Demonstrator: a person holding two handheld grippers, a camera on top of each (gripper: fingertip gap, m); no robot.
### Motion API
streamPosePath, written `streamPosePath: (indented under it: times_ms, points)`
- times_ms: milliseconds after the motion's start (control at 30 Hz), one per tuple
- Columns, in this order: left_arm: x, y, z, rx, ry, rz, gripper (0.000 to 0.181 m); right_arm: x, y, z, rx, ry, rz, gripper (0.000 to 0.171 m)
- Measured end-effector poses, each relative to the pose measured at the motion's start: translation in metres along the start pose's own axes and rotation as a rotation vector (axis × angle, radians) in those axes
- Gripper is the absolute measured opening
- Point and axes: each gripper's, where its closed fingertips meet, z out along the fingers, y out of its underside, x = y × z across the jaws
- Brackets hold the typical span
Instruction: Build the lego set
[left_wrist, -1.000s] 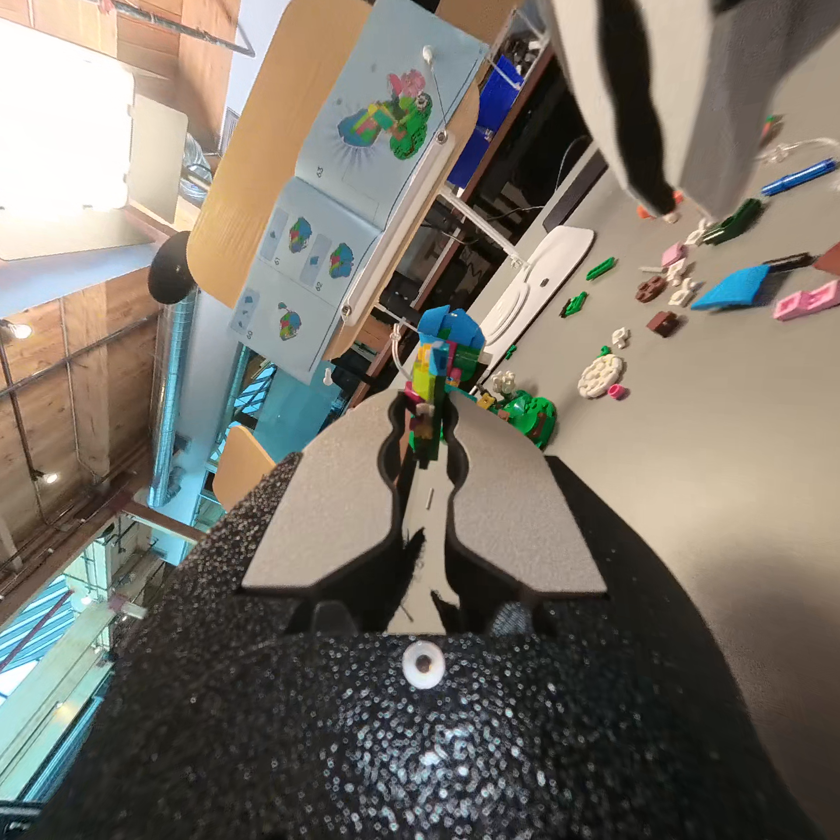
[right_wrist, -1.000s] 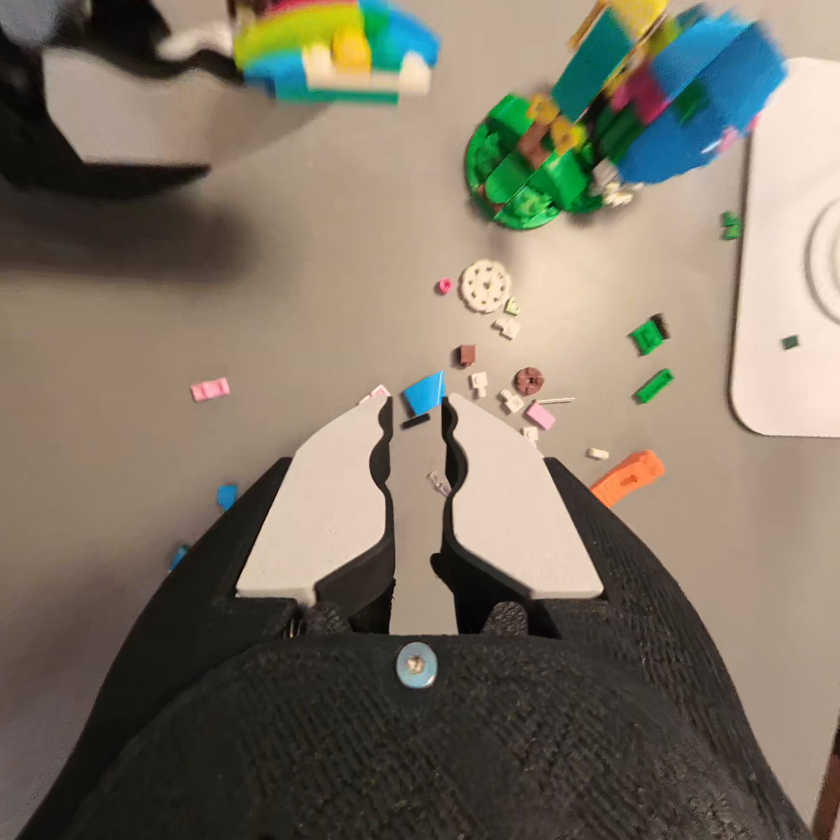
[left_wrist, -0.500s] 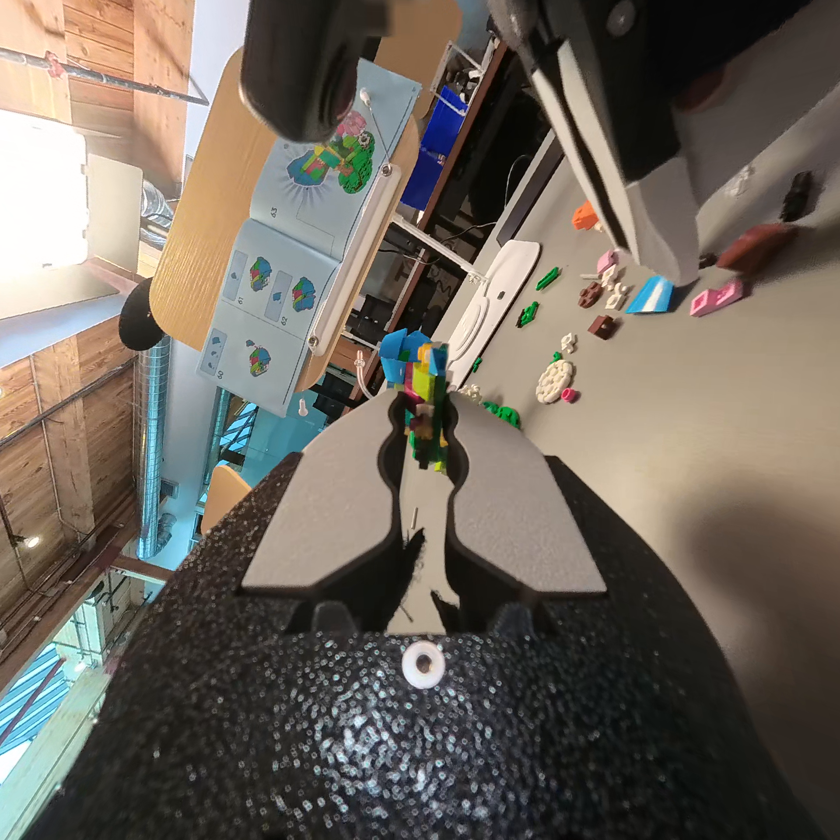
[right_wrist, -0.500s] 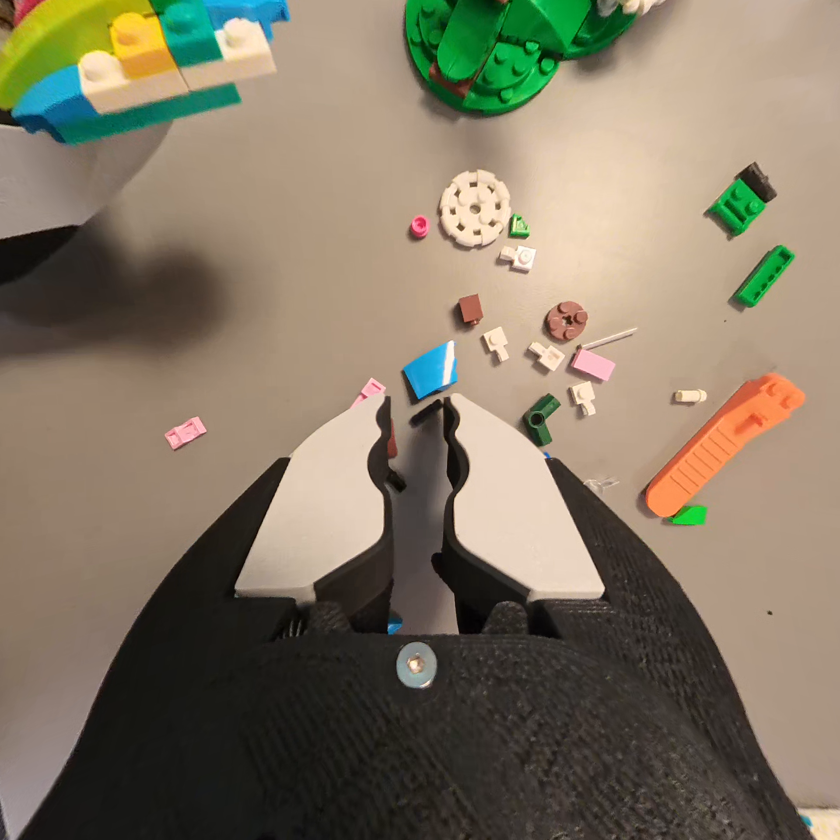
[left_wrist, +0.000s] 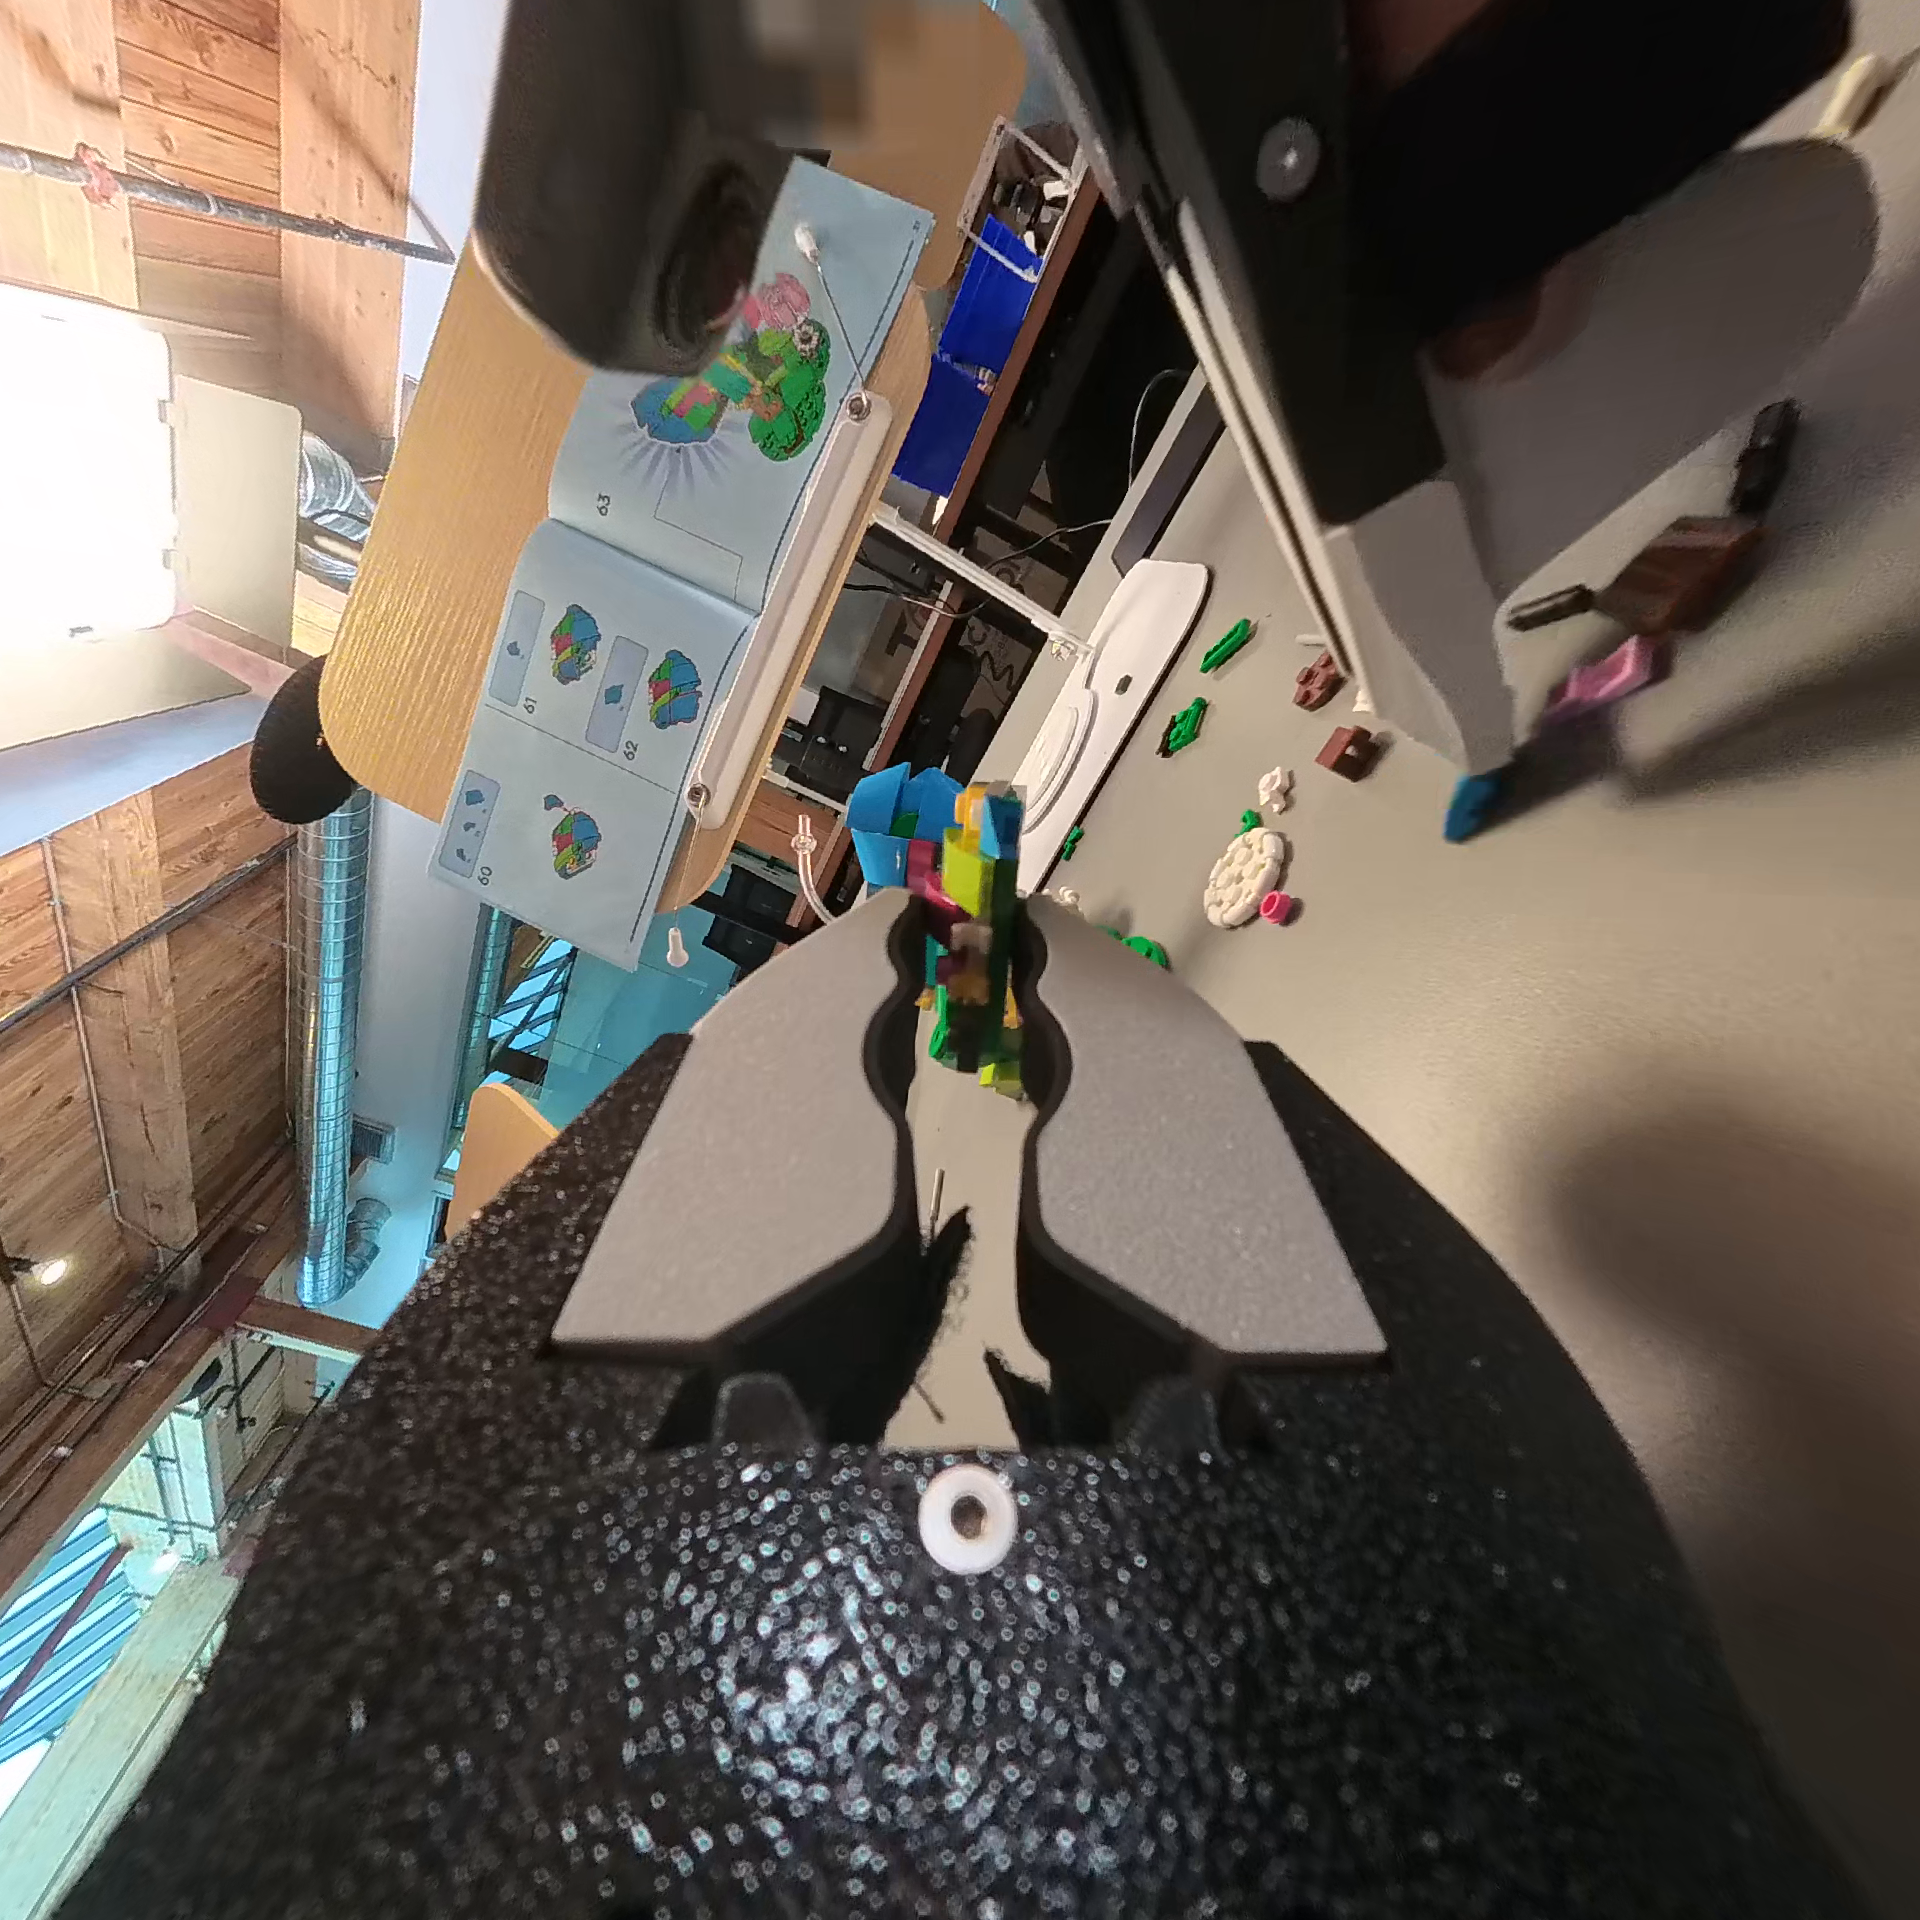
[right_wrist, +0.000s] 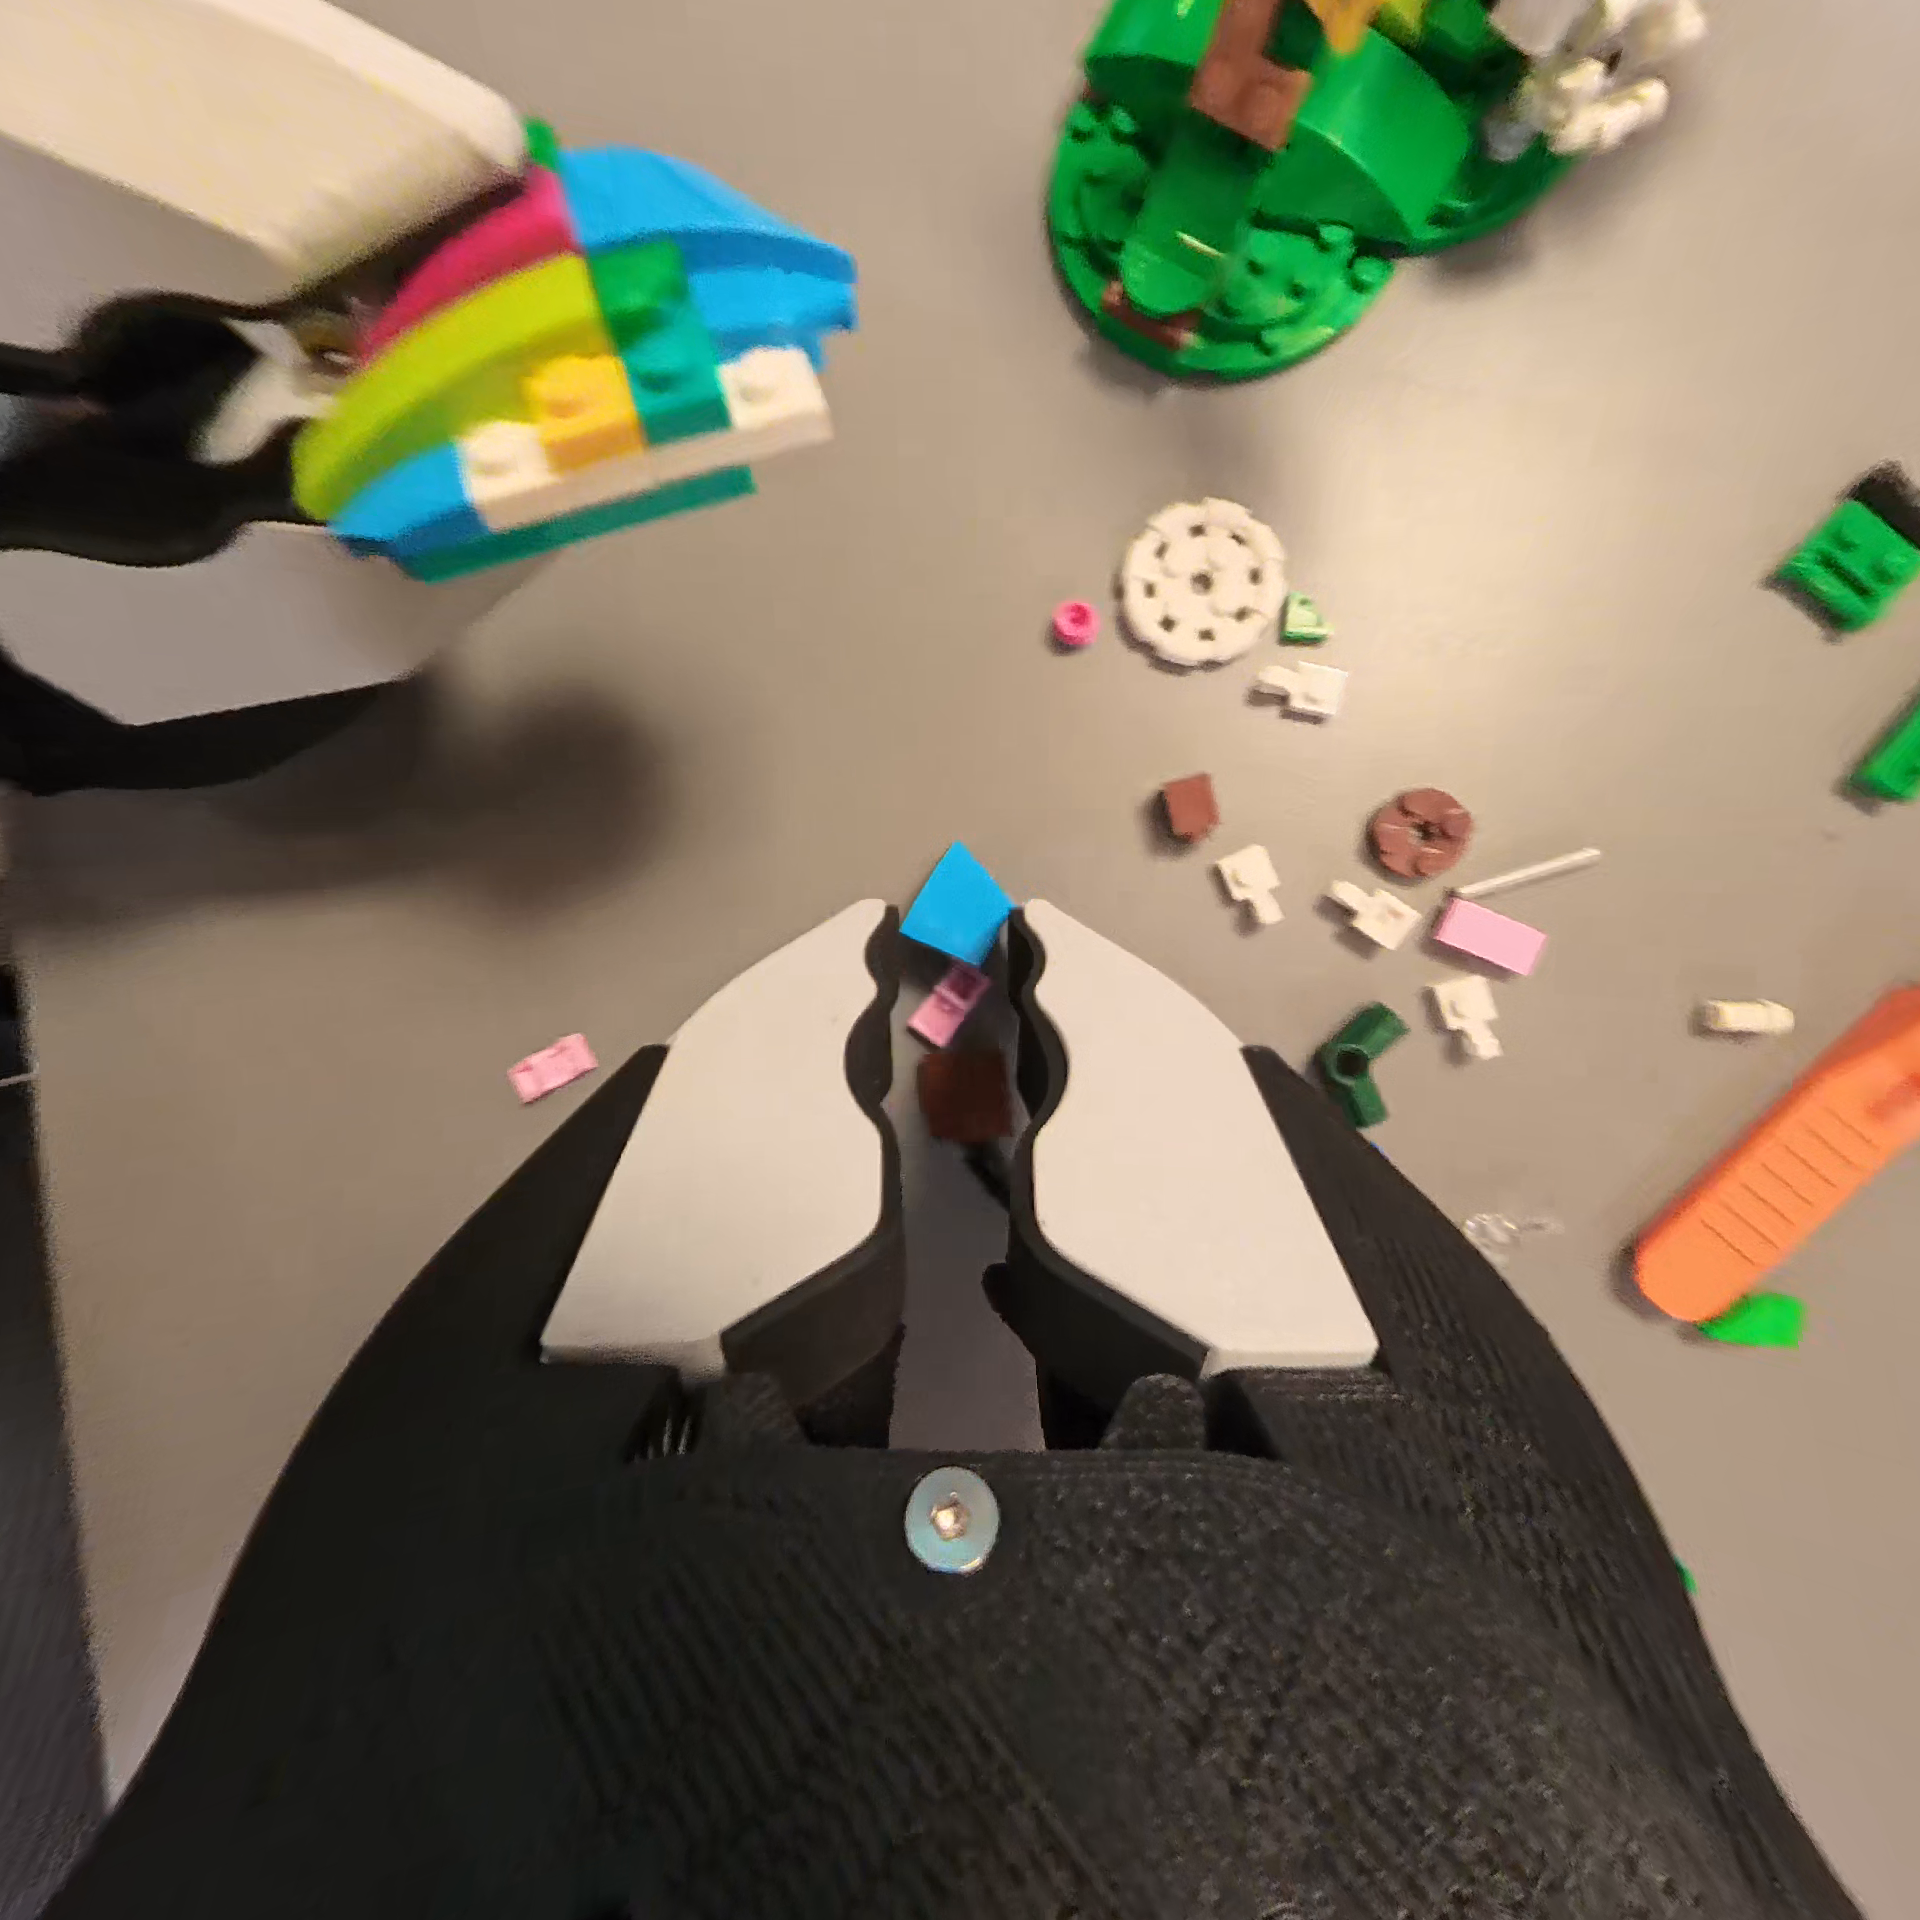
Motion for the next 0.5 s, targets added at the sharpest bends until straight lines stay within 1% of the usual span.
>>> streamPosePath:
  times_ms: [33, 167, 333, 500]
  points:
    - [0.0, 0.0, 0.0, 0.0, 0.0, 0.0, 0.015, -0.001, -0.001, -0.001, 0.008, -0.01, 0.004, 0.018]
    - [0.0, 0.0, 0.0, 0.0, 0.005, 0.002, 0.015, 0.009, 0.006, -0.002, -0.024, 0.04, -0.005, 0.016]
    - [0.0, 0.0, 0.0, 0.001, 0.009, -0.001, 0.015, -0.002, 0.01, 0.001, -0.048, 0.022, -0.061, 0.015]
    - [0.0, -0.001, 0.0, 0.003, 0.011, 0.0, 0.015, -0.025, 0.008, 0.001, -0.041, -0.074, -0.113, 0.015]
